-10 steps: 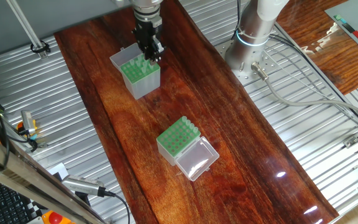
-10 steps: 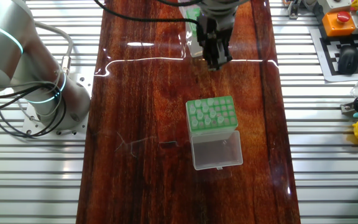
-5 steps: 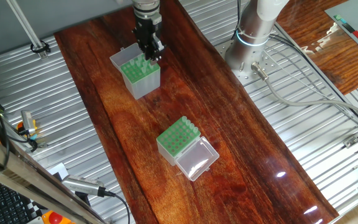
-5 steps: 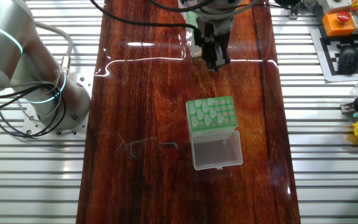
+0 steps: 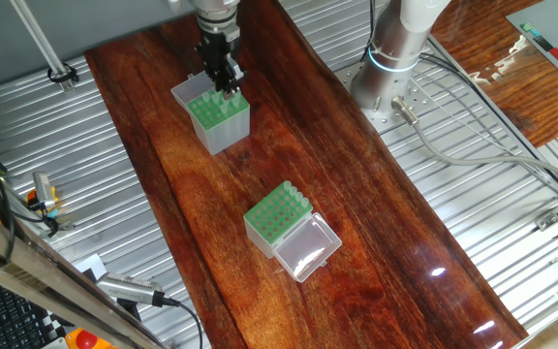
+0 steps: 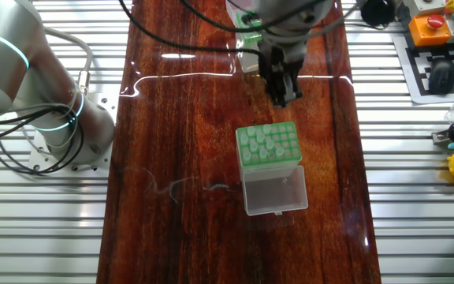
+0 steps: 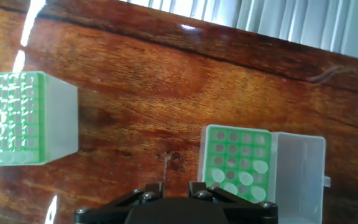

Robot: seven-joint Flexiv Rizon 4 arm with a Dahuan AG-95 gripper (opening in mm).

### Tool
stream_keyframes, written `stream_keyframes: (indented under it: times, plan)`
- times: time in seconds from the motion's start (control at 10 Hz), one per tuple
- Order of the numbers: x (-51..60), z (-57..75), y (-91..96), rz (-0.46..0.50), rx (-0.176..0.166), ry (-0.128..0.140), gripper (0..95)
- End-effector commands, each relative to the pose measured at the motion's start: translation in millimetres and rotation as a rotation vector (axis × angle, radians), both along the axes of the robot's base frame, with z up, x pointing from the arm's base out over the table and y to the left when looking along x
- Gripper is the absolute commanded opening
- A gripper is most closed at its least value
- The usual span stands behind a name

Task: Transfer all large pipette tips from one holder to another

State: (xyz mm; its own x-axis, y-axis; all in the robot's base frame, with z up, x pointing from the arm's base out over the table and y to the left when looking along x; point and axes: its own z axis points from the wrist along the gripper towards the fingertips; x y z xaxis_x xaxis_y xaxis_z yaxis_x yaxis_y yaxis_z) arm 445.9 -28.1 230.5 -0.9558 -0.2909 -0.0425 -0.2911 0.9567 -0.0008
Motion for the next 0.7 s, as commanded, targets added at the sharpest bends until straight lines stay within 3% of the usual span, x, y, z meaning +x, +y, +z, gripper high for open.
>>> stream_keyframes:
  times: [0.1, 0.4, 0.6, 0.7]
  plan:
    - [0.1, -13.1, -1.2, 0.108, 0.005, 0.002, 19.0]
    - [0.1, -13.1, -1.2, 0.230, 0.018, 0.014, 19.0]
    - [0.1, -13.1, -1.2, 0.273, 0.001, 0.077, 19.0]
    - [0.1, -13.1, -1.2, 0.311, -0.006, 0.083, 19.0]
